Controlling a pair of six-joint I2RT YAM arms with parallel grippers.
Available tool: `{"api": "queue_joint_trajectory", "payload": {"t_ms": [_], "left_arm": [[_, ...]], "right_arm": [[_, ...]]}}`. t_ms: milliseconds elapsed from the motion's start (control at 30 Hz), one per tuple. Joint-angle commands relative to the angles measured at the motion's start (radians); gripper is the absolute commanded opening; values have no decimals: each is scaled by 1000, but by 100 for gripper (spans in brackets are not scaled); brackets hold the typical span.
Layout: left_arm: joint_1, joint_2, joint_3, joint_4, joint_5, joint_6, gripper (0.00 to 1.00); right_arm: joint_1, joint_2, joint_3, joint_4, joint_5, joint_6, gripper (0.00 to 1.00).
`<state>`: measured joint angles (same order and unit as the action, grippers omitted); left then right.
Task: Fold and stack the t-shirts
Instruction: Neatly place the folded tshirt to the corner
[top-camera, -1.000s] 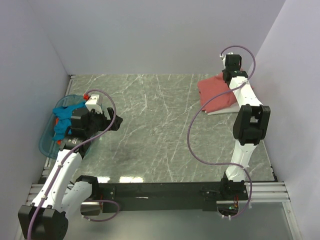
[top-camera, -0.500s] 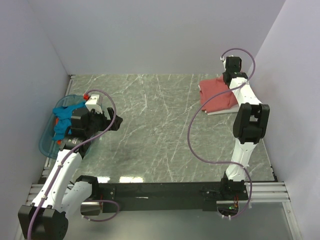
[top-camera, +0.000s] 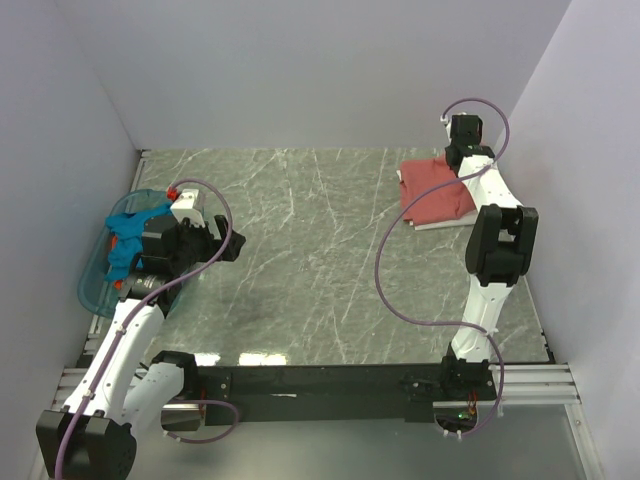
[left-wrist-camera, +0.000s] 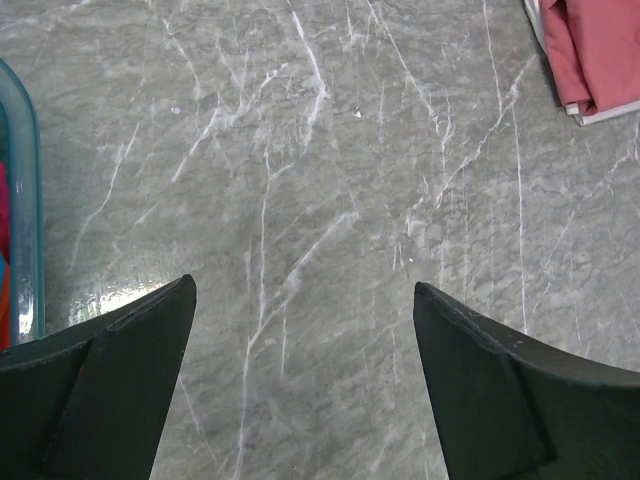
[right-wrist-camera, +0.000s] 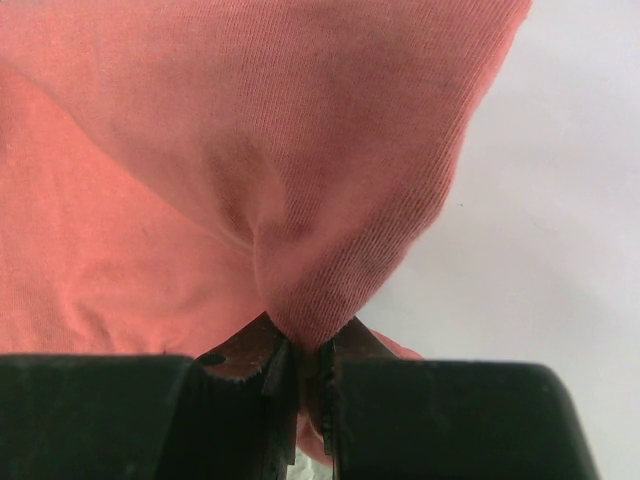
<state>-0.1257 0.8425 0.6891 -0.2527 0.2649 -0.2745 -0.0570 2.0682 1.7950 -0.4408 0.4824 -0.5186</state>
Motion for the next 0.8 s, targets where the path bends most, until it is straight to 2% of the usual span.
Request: {"api": "queue_joint_trajectory", "payload": {"t_ms": [0, 100, 200, 233, 267, 300, 367, 467, 633, 767], "left_arm": [[0, 4, -2, 30, 5, 17, 95], [0, 3, -2, 30, 5, 17, 95], [0, 4, -2, 32, 4, 17, 95], [0, 4, -2, 30, 4, 17, 95], [0, 4, -2, 30, 4, 17, 95], [0, 3, -2, 29, 4, 17, 95], [1, 1, -2, 29, 3, 17, 95], [0, -2, -2, 26, 0, 17, 95], [0, -3, -3, 26, -7, 17, 95], [0, 4, 1, 24, -7, 17, 95]], "right_arm": [[-14, 9, 41, 51, 35, 3, 0], [-17, 15, 40, 59, 39, 2, 2], [-21, 29, 43, 70, 50, -4, 15], [-23, 44, 44, 82, 68, -14, 35], [-24, 53, 43, 94, 88, -23, 46], [-24, 67, 43, 109, 108, -34, 54], [-26, 104, 40, 166, 159, -58, 63], [-30, 125, 47, 218, 186, -63, 65], [-24, 57, 47, 150, 107, 0, 66], [-26, -49, -6, 38, -158, 26, 69]]}}
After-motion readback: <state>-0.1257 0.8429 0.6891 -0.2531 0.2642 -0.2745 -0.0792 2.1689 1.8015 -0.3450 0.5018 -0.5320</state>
